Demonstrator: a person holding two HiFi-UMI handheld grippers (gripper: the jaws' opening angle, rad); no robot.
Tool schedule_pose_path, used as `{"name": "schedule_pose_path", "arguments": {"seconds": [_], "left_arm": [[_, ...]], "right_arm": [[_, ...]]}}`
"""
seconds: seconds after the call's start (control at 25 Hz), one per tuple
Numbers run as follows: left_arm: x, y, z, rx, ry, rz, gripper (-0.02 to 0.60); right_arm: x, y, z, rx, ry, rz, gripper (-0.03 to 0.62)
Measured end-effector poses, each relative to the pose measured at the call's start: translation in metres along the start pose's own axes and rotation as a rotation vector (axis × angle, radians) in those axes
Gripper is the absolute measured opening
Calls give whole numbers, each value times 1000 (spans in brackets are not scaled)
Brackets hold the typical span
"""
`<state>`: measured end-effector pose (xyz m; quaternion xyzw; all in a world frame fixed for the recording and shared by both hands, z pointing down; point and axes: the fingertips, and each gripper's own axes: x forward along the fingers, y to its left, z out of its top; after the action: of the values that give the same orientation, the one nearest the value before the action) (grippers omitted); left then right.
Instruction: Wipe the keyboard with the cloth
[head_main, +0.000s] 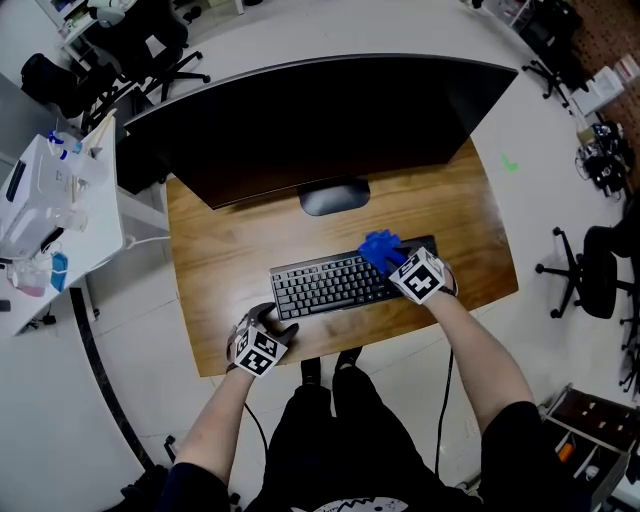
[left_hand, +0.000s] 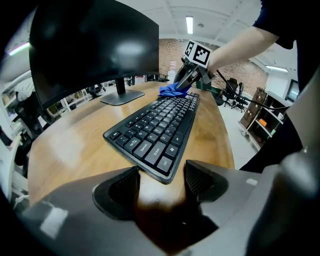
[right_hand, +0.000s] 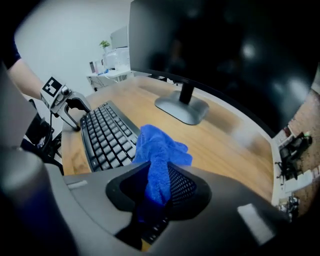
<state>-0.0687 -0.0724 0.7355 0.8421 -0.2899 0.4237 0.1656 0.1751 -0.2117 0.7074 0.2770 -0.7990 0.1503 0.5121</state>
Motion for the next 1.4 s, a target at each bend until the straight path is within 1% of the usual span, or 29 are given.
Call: {"name": "schedule_pose_path", "arguments": {"seconds": [0.12, 0.28, 0.44, 0.48, 0.56, 0.64, 0.76, 0.92, 1.04, 1.12, 1.24, 1.32, 1.4], "left_arm": [[0, 0, 1, 2, 3, -1, 295], [1, -2, 1, 2, 8, -2, 295], [1, -2, 3, 1, 8, -3, 295], [1, -3, 3, 1, 8, -3, 295], [1, -3, 3, 1, 6, -4, 295], [2, -3, 3, 4, 3, -6, 295], [2, -2, 2, 7, 1, -9, 295], [1, -1, 1, 9, -5, -11, 295], [0, 0, 1, 13, -9, -12, 295], [0, 0, 2, 15, -10, -13, 295], [0, -1, 3, 14, -12, -14, 295], [0, 0, 2, 14, -14, -12, 295], [0, 0, 1, 12, -15, -10, 295]], "right_arm": [[-13, -37, -34, 34, 42, -65, 106], [-28, -74, -70, 67, 95, -137, 106], [-41, -107, -109, 147, 188, -234, 106], [-43, -108, -111, 166, 184, -241, 106], [-45, -99, -95, 173, 124, -226, 106], [-45, -81, -65, 153, 54, -194, 106], [-42, -36, -2, 92, -57, -117, 106], [-31, 55, 79, -22, -175, 30, 106], [-16, 128, 119, -102, -209, 139, 106], [-3, 172, 131, -158, -201, 195, 106], [16, 222, 129, -260, -163, 240, 106], [30, 243, 118, -320, -119, 254, 106], [40, 252, 104, -369, -82, 252, 106]]}}
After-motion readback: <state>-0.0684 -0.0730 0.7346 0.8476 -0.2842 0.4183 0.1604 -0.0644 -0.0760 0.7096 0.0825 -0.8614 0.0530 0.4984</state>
